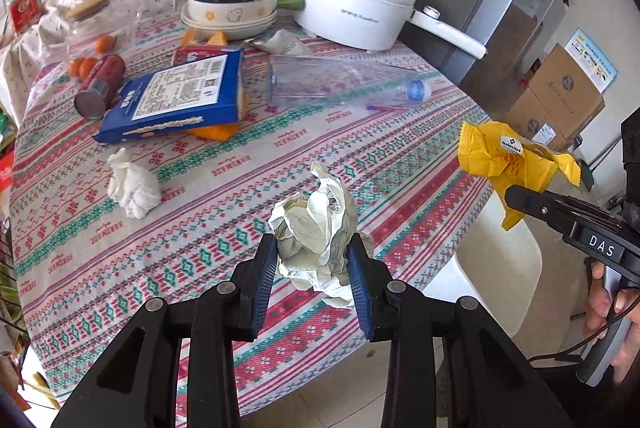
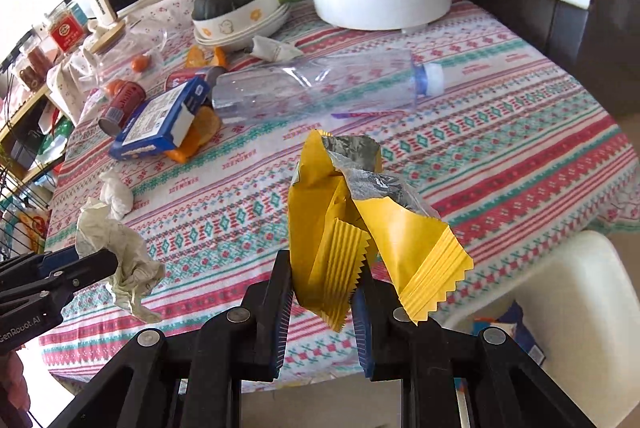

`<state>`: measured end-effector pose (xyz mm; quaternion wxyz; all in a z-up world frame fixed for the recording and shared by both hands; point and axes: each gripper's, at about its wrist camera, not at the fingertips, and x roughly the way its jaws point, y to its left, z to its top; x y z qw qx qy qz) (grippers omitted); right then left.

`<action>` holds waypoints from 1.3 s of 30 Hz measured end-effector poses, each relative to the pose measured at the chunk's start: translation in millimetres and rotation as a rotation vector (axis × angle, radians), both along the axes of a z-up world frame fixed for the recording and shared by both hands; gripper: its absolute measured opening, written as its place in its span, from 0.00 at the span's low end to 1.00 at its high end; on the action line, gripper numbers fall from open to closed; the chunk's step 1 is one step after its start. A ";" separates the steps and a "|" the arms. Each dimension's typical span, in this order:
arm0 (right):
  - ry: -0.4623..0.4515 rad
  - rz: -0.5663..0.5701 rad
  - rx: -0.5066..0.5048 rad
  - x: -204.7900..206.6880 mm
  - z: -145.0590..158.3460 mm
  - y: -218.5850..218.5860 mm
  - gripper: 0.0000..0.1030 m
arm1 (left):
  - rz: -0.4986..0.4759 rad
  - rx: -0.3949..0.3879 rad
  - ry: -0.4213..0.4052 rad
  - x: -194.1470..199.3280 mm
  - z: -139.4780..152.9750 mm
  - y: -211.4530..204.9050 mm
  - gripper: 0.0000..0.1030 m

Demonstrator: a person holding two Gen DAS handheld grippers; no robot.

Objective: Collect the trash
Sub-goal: 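Carry tissue and chip bag over the bin and open both tools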

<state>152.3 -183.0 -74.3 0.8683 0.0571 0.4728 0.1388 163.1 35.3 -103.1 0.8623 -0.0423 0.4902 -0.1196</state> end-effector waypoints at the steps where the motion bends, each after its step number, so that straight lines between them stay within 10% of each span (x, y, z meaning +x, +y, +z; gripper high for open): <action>1: -0.001 -0.007 -0.002 -1.6 0.9 -7.1 0.24 | -0.012 0.000 -0.001 0.7 -0.3 -7.8 0.36; 33: 0.180 -0.289 0.022 -81.6 -37.8 -218.4 0.25 | -0.468 0.000 0.015 -31.9 -60.4 -265.9 0.37; 39: 0.207 -0.293 0.023 -84.2 -41.6 -225.0 0.25 | -0.428 0.137 -0.017 -26.8 -69.2 -267.5 0.74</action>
